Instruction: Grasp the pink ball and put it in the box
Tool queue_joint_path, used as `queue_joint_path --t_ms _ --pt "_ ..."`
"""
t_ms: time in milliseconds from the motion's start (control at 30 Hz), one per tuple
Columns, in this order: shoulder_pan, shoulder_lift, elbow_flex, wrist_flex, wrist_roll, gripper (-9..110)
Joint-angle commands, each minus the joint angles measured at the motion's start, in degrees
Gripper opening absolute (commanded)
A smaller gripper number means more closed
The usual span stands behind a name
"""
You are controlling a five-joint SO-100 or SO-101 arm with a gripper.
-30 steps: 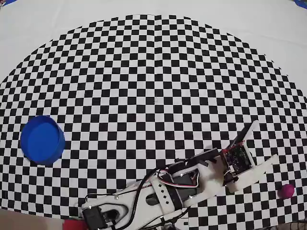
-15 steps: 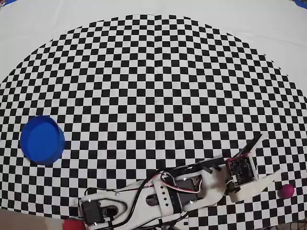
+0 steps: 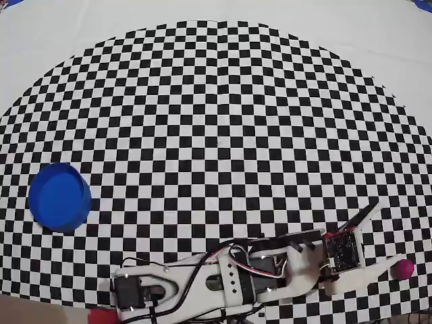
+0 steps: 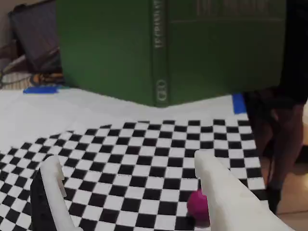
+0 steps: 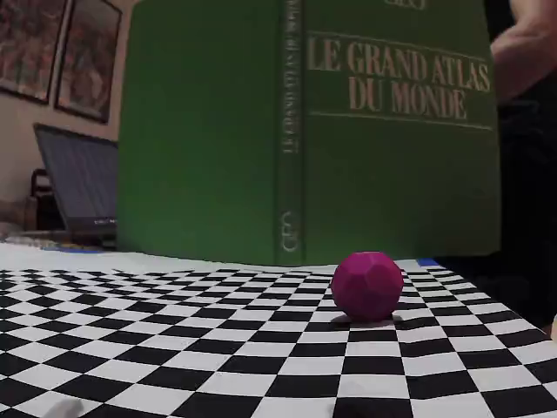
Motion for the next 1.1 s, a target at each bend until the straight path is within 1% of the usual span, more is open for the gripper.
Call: queue_joint_path --t_ms 0,1067 --pt "1.7 0.0 0.4 -1.1 -0.5 33" --pt "4.7 -0.9 0.4 -1.6 -0.5 32"
